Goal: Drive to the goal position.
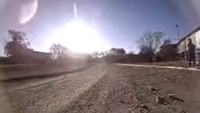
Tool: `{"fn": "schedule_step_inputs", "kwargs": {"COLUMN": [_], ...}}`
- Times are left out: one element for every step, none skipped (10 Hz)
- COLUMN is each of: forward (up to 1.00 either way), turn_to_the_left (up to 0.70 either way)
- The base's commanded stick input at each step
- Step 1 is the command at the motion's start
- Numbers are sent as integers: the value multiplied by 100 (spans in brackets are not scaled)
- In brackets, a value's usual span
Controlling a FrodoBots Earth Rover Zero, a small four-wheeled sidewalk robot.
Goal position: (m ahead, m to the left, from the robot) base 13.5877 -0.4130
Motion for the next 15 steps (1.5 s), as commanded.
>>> {"fn": "schedule_step_inputs", "kwargs": {"forward": [50, 50, 50, 50, 50, 50, 50, 50, 50, 50, 50, 50, 50, 50, 50], "turn_to_the_left": [0, 0, 0, 0, 0, 0, 0, 0, -18, -50, -50, -50, -26, 0, 0]}}
